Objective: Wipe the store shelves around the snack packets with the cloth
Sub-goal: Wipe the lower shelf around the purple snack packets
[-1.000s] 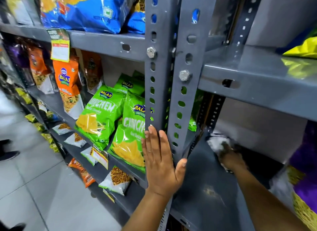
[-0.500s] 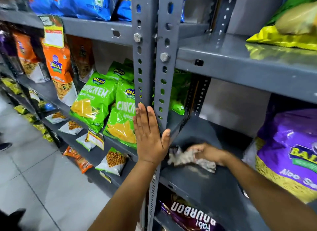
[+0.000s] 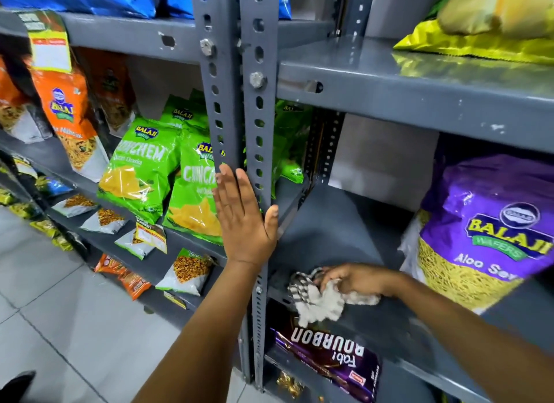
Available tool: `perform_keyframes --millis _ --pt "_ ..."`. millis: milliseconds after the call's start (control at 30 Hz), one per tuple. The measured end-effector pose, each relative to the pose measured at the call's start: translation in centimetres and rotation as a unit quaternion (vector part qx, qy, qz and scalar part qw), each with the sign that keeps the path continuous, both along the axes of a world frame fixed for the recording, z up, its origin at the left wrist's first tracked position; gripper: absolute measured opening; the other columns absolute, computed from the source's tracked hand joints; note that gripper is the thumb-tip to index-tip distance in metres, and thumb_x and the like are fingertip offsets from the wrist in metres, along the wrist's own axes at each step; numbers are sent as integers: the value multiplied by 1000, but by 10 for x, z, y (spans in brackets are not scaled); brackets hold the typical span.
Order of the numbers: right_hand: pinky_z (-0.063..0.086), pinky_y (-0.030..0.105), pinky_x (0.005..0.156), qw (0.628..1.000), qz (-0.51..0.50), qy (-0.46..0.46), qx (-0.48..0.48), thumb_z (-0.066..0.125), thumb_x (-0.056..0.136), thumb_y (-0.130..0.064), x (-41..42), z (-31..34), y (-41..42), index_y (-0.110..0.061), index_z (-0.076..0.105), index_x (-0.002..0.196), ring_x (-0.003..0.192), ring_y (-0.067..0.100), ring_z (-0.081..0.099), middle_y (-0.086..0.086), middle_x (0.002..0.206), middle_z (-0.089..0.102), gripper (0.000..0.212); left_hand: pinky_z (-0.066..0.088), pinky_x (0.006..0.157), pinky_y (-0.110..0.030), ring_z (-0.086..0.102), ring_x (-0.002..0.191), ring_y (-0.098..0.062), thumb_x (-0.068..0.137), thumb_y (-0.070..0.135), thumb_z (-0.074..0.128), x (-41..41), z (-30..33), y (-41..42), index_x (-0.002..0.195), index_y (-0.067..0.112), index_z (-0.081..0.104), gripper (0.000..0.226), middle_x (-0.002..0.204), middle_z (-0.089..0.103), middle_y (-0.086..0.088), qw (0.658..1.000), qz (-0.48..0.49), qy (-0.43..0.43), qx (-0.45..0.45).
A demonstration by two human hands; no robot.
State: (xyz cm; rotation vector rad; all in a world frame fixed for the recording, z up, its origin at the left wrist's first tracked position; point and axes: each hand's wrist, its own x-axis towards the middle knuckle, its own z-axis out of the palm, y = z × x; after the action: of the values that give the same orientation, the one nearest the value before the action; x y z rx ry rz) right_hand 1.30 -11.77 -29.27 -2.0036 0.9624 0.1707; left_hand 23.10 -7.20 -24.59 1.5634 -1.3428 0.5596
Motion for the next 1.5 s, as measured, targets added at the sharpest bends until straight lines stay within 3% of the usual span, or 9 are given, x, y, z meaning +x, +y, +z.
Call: perform_keyframes --millis 100,267,500,700,867,967,1100,1300,1500 --pt "41 1 72 992 -115 -58 -14 37 82 21 0 26 -22 -4 59 117 94 6 55 5 119 57 48 -8 116 -33 -21 140 -16 93 50 11 -2 0 1 143 15 -10 65 145 10 -26 1000 0 1 5" --pt "43 36 99 991 -106 -11 -85 49 84 0 51 -3 -23 -10 68 106 112 24 56 13 118 64 31 -8 115 -32 -16 141 -22 92 51 11 0 1 4 138 10 -2 63 145 15 -32 1000 -4 0 18" --pt "21 -3 96 993 -64 1 -98 41 82 19 5 -16 34 0 67 107 129 11 35 6 141 48 40 -3 114 -35 6 134 -37 92 51 13 1 7 11 137 -2 10 70 143 21 -36 999 -10 -25 44" --pt "42 6 95 993 -91 38 -63 39 83 18 5 31 23 2 69 104 122 13 50 6 132 58 39 5 113 -41 8 135 -37 93 50 14 -2 11 16 139 -1 9 69 144 20 -37 997 -9 -22 70" --pt "42 37 105 990 -6 131 -57 34 82 18 59 38 25 -1 69 106 127 27 47 8 141 52 47 2 114 -40 8 138 -39 92 49 15 -2 10 19 140 1 4 69 147 14 -36 995 -26 -6 93" --pt "36 39 109 981 -95 84 -147 41 92 -7 79 40 32 -7 46 135 134 33 38 14 150 36 43 6 115 -45 8 139 -40 93 46 17 -6 12 21 140 -1 3 68 148 10 -35 994 -31 18 99" --pt "-9 48 118 952 -125 207 -189 46 83 -62 73 -16 76 -16 -6 149 145 29 -16 9 159 -14 95 7 114 -49 3 140 -40 95 31 31 -29 11 35 141 -2 4 64 150 3 -32 989 -42 92 104" --pt "-7 40 119 928 -123 173 -307 52 87 -46 35 -39 90 -17 -3 148 147 24 -8 7 160 -5 87 -13 112 -27 2 137 -29 92 40 23 -73 -33 60 139 0 17 62 149 10 -20 965 -156 -27 210" --pt "1 40 120 921 -146 137 -333 58 85 -30 -12 -39 114 -15 13 147 147 24 7 8 159 12 79 4 116 -36 8 143 -25 86 53 6 -91 -77 47 137 5 34 76 152 22 -14 890 -230 -13 392"
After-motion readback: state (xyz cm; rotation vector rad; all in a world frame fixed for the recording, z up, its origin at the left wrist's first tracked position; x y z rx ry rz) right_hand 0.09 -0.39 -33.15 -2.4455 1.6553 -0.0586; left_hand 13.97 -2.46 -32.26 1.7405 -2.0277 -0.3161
